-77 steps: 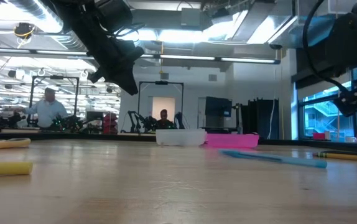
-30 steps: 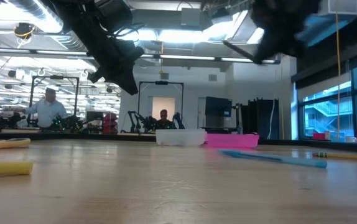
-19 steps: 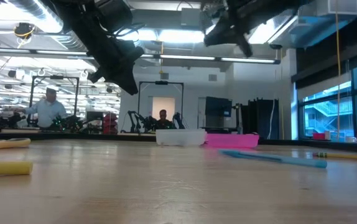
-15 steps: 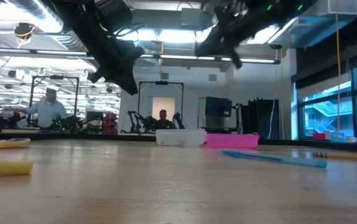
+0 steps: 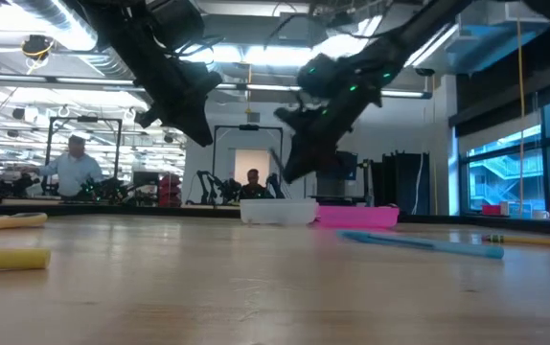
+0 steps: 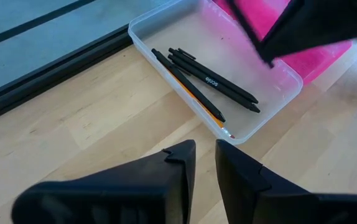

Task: Pick & place school supplies into a supply box
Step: Put the black pen into the transparent supply box, then put the yellow pencil into the transparent supply box

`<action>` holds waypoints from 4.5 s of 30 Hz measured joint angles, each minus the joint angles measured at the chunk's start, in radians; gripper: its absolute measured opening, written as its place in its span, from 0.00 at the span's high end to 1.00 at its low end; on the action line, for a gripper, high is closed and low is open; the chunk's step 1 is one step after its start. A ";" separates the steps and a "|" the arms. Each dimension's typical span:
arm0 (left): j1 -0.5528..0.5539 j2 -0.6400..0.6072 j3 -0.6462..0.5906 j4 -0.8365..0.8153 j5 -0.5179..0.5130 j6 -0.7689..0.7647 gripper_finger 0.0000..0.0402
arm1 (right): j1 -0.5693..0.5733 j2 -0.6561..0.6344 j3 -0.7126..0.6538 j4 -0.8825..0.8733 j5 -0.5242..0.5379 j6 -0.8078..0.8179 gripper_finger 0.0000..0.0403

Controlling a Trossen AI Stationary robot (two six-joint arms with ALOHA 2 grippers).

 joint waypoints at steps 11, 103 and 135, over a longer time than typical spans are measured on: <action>0.000 0.000 0.000 0.000 0.000 0.000 0.86 | -0.011 0.185 0.248 -0.362 0.024 0.027 0.90; 0.000 0.000 0.000 0.061 0.005 -0.003 0.86 | 0.568 -0.401 -0.435 -0.646 0.110 0.165 0.75; 0.000 0.000 0.000 0.060 0.004 -0.001 0.85 | 0.568 -0.329 -0.435 -0.593 0.112 0.103 0.54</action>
